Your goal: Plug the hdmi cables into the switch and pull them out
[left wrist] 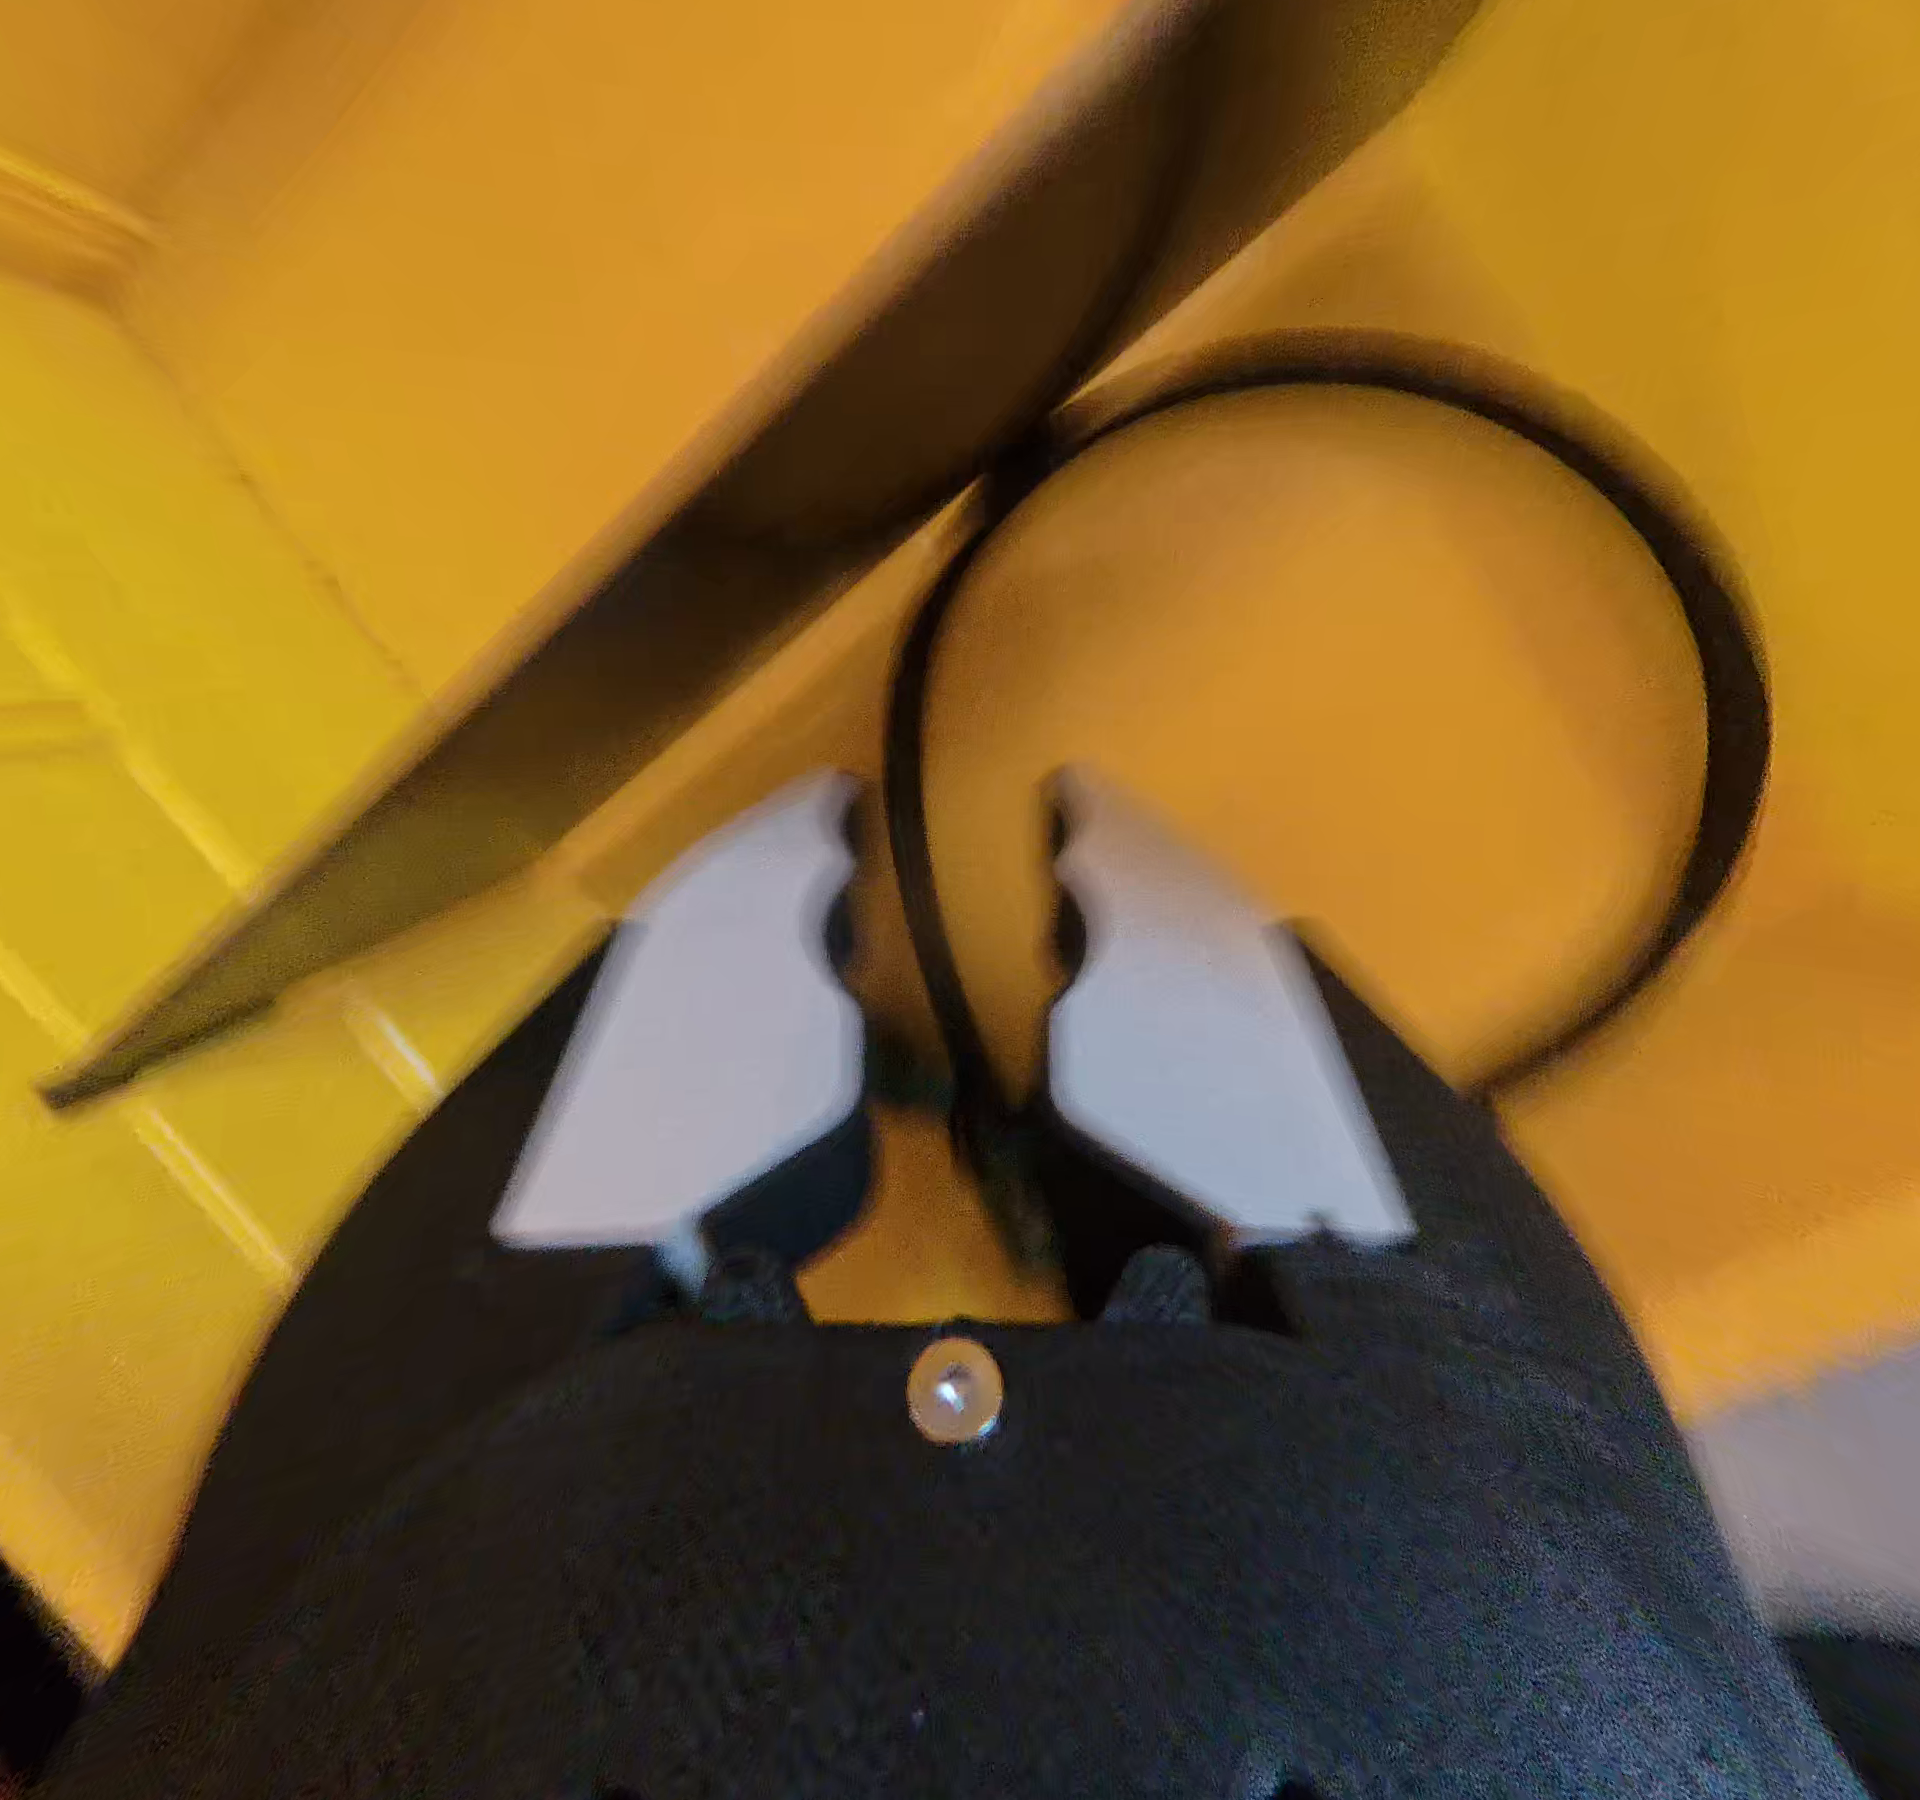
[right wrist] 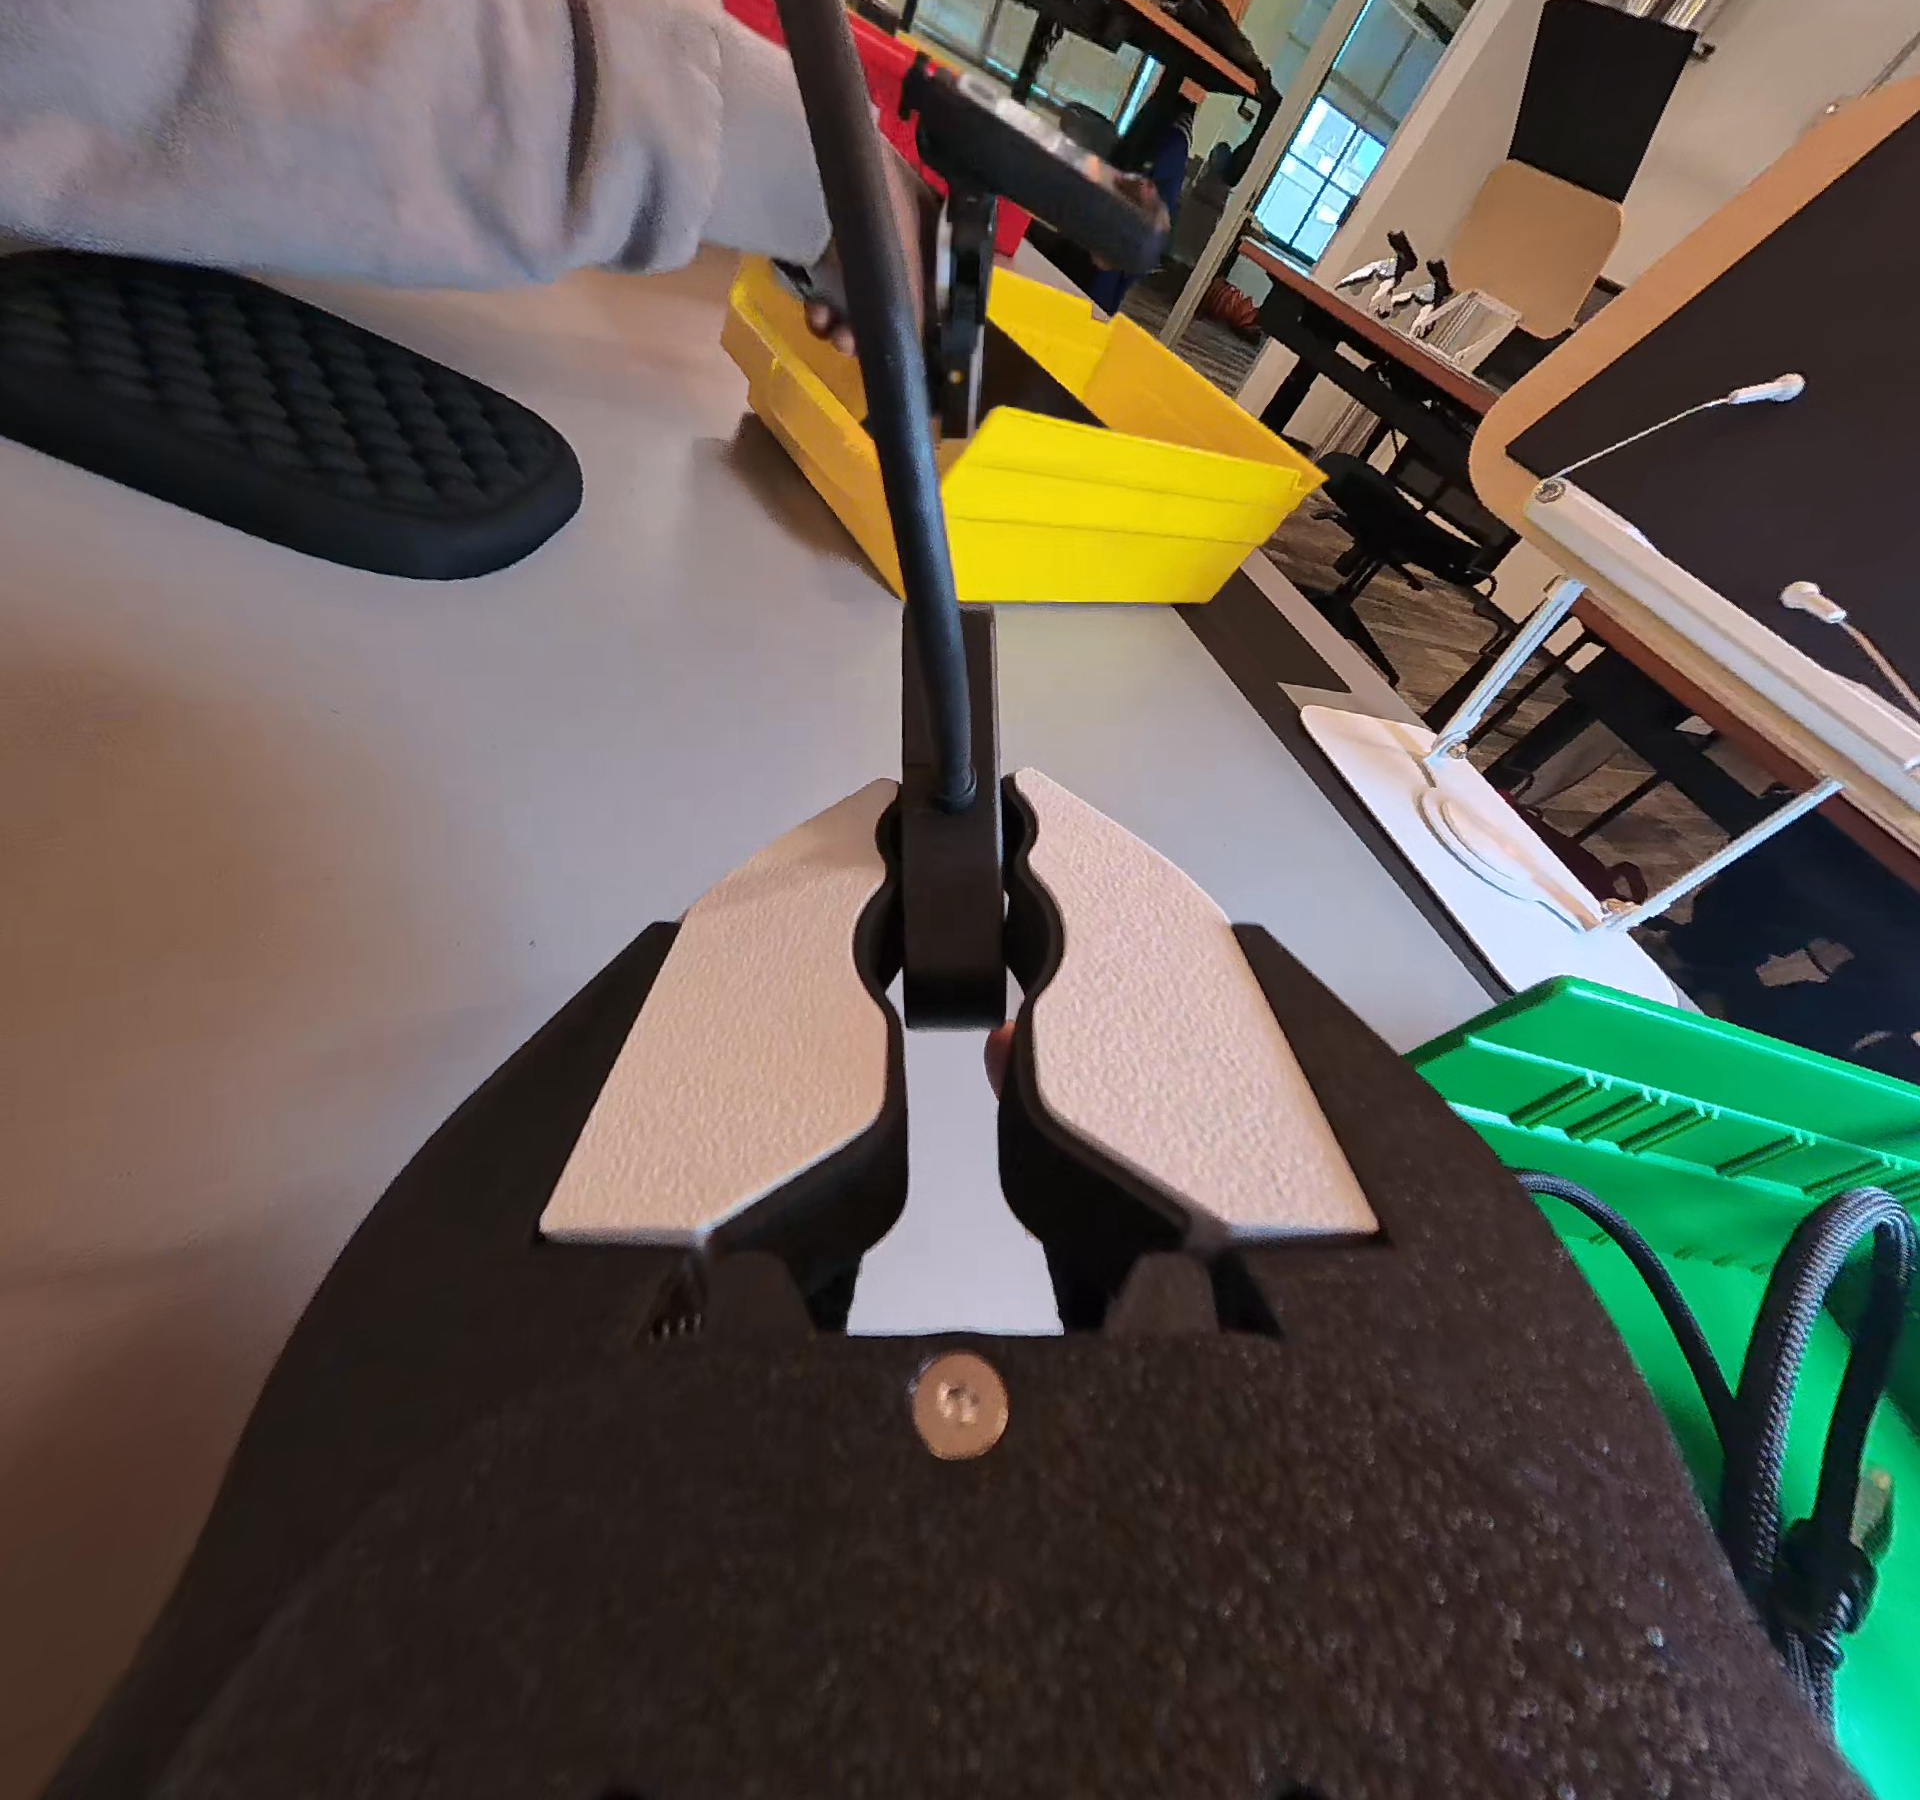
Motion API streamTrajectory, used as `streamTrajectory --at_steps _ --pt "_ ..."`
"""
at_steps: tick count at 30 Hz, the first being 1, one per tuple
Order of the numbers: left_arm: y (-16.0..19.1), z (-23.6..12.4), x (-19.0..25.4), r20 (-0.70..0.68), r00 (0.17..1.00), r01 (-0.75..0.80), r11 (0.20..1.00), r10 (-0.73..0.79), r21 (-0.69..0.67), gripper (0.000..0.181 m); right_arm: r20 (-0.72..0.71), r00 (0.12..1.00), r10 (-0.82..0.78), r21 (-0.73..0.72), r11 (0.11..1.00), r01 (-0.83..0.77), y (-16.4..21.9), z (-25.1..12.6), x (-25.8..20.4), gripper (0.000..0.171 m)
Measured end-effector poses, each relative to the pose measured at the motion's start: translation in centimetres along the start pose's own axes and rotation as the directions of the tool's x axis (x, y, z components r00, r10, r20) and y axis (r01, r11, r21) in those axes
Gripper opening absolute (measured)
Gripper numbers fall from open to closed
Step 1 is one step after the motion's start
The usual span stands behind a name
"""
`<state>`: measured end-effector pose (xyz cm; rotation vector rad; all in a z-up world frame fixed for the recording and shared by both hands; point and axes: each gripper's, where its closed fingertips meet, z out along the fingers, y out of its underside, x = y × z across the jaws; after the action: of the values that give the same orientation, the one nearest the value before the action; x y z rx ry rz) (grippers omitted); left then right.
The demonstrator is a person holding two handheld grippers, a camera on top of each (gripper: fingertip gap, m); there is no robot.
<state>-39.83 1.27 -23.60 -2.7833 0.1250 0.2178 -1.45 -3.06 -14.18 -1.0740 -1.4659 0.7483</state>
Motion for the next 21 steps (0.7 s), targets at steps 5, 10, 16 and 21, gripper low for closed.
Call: streamTrajectory --at_steps 5,10,16,21 --pt "-1.0 0.7 -0.9 0.019 1.000 0.011 0.999 -0.010 -0.031 0.007 -0.002 1.000 0.024 0.000 1.000 -0.024 0.1 -0.2 0.4 0.014" --pt "-0.6 0.3 -0.6 -0.007 0.993 -0.121 0.992 0.121 -0.035 0.007 -0.014 1.000 0.011 0.006 1.000 -0.011 -0.1 -0.4 0.6 0.014" --pt "-3.2 -6.6 0.2 -0.004 0.979 -0.203 0.965 0.206 0.168 0.003 -0.040 0.999 0.033 0.015 0.999 -0.032 0.0 -0.5 1.2 0.014" --pt "-6.7 -16.2 2.6 0.014 0.962 -0.249 0.854 0.273 0.456 0.000 -0.069 0.996 0.051 0.022 0.999 -0.050 0.1 -0.6 1.8 0.014"
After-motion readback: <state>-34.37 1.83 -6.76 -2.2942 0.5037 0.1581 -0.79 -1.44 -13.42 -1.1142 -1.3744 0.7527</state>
